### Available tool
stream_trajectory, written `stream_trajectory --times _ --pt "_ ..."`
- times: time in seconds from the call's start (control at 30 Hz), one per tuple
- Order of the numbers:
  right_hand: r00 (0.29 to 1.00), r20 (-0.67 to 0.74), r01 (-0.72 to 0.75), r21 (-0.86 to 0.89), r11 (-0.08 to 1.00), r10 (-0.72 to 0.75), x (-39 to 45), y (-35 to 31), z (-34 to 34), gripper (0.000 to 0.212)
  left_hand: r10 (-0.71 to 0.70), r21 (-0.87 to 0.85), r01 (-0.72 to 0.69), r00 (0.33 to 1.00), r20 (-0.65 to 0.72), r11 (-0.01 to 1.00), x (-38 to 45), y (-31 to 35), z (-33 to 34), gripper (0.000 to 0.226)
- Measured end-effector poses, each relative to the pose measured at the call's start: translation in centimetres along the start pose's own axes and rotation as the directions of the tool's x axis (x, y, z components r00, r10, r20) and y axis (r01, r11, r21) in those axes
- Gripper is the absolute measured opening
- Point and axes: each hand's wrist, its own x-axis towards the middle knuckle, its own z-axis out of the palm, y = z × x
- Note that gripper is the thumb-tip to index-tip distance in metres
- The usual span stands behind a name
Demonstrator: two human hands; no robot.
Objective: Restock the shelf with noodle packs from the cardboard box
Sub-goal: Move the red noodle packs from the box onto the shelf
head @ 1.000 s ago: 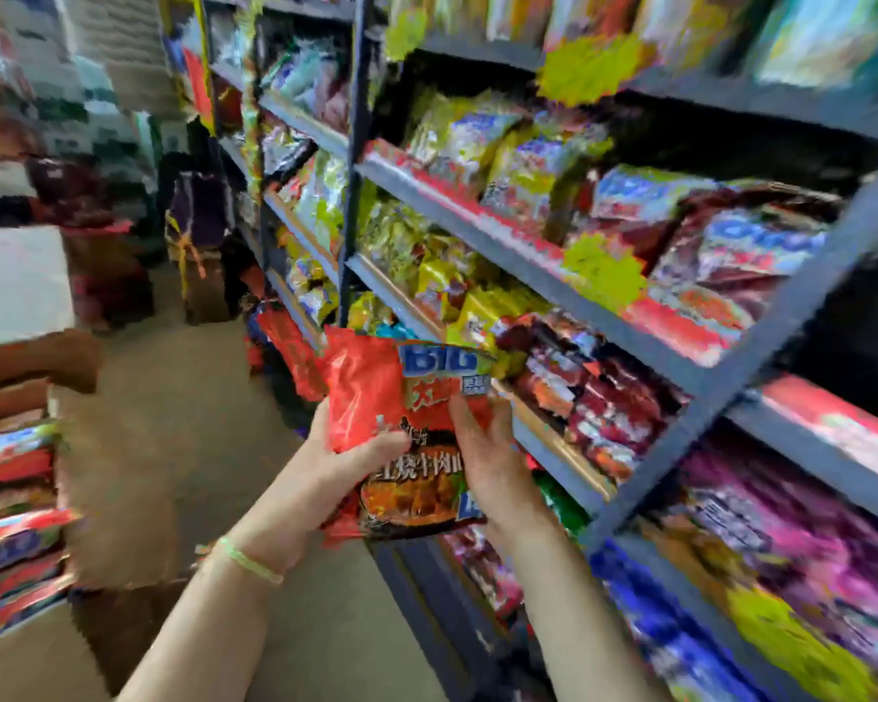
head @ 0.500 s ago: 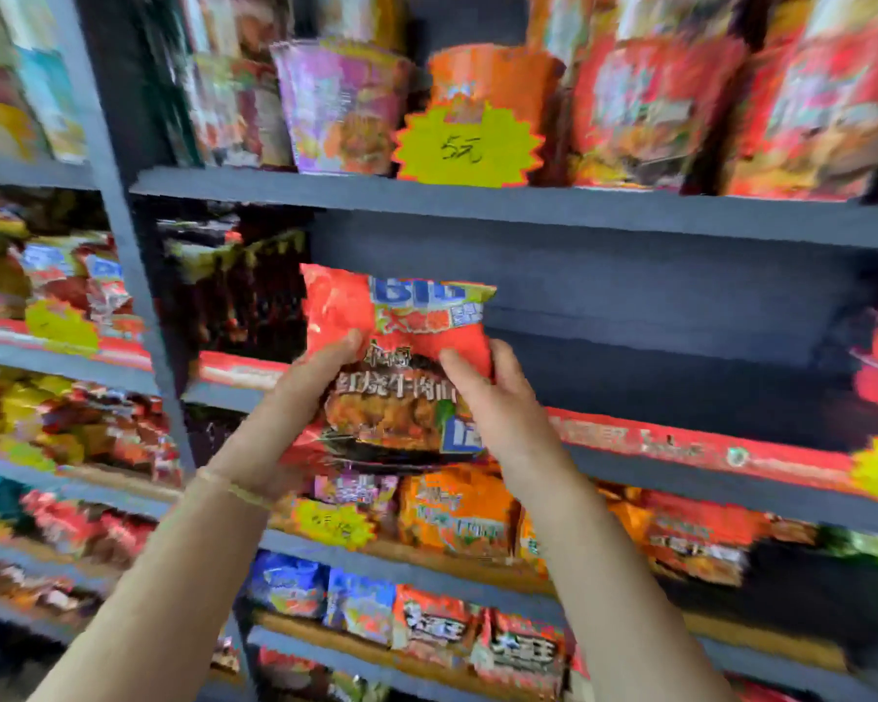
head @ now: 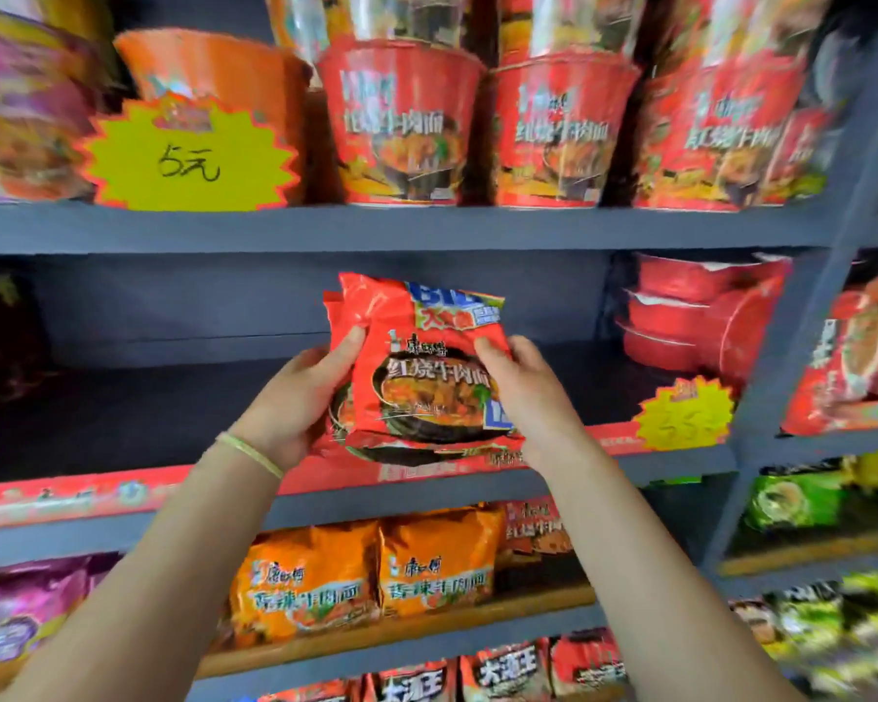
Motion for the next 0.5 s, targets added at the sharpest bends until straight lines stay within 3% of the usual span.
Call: stream_trajectory --times 0.1,0.2,0.27,0.37,0.43,0.5 --pt "0.992 -0.117 0.033 -0.1 0.994 -0.045 2.1 0.3 -1.5 0.028 -0.009 0.011 0.008 0.998 0.067 1.0 2.2 -0.5 0.3 0.056" --pt "0.977 -0.204 0.023 -0.181 0.983 -0.06 4.2 0.6 -3.3 0.023 -0.028 0.03 0.025 0.993 0.116 0.999 3.8 -1.0 1.2 0.029" --pt "0.975 -0.223 -0.049 -0.186 0.981 0.007 5.4 0.4 -4.7 0.039 -0.037 0.052 0.031 0.993 0.112 0.998 4.8 -1.1 2.1 0.021" --pt "0.969 -0.09 -0.243 -0.17 0.955 0.23 7.0 -0.5 -6.4 0.095 -0.059 0.096 0.051 0.995 0.081 0.994 6.5 -1.2 3.7 0.013" --pt "0.945 0.037 -0.322 -0.093 0.942 0.326 8.3 -0.6 -7.4 0.102 -0.086 0.122 0.08 0.995 0.05 0.989 7.9 -1.3 4.9 0.01" --pt "0.936 0.07 -0.345 -0.015 0.939 0.345 11.1 0.4 -8.9 0.103 -0.107 0.141 0.108 0.994 -0.018 0.984 9.3 -1.4 6.1 0.014"
